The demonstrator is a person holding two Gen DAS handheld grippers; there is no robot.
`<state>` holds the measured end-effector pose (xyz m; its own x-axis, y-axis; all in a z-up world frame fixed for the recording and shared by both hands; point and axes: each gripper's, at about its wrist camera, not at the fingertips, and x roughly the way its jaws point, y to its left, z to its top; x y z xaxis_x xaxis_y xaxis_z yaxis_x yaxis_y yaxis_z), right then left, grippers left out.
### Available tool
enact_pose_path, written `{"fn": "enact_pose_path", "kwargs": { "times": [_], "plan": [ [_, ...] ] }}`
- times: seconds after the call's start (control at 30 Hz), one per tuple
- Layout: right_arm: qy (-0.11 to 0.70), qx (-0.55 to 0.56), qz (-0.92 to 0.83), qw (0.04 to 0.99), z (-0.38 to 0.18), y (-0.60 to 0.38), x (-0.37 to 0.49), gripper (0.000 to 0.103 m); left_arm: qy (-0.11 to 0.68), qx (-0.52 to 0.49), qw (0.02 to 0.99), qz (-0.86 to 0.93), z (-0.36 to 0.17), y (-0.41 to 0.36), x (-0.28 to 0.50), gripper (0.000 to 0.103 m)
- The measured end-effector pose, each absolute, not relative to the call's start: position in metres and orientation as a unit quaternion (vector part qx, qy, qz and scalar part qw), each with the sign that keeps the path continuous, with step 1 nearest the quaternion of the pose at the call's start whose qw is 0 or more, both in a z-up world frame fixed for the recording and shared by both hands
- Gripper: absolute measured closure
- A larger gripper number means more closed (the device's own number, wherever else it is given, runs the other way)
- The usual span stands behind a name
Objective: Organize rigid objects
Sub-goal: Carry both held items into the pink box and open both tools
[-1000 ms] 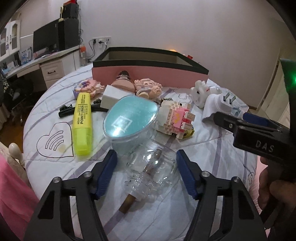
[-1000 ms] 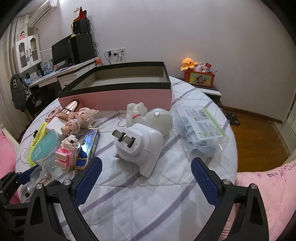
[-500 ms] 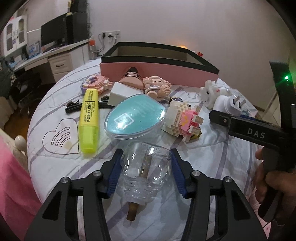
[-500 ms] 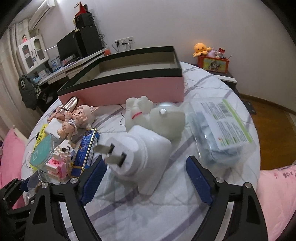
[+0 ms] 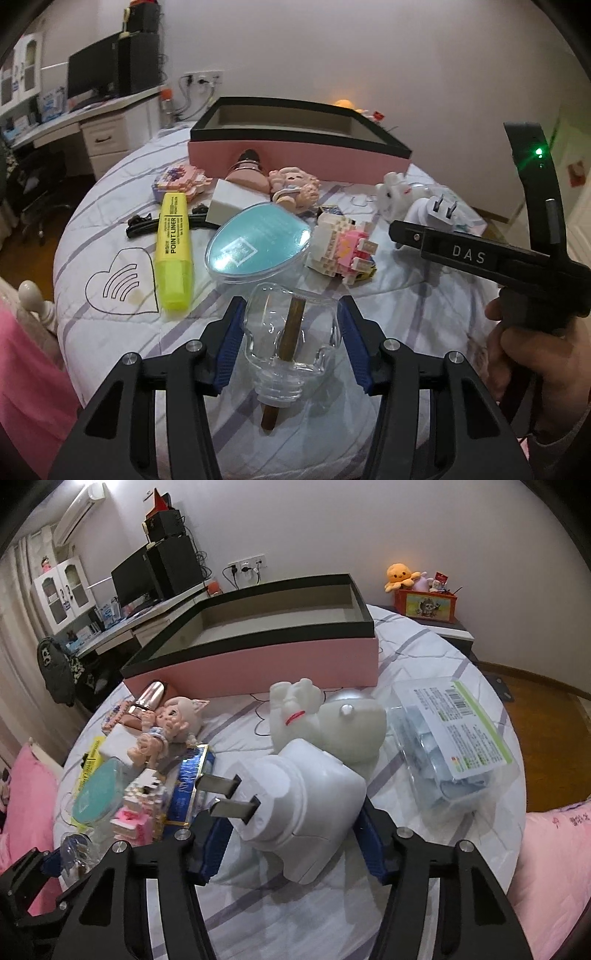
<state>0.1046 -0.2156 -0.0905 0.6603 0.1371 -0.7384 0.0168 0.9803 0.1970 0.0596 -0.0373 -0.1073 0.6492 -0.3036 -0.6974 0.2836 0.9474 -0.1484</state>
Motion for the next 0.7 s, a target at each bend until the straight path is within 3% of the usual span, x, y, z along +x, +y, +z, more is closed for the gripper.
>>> {"fn": "enact_pose_path", "kwargs": {
  "times": [0.37,0.7],
  "plan": [
    [0.39,0.068,0.072,0.916,-0.025,-0.197,0.105,0.042,0.353,-0.027,0.921,-0.159,-0.039,-0.015,0.079,0.051],
    [0.345,0.052,0.095,0.932,0.028,-0.198,0.177,0.042,0.298,-0.018,0.942,-0.154,0.017,-0.028,0.161,0.051]
  ]
}}
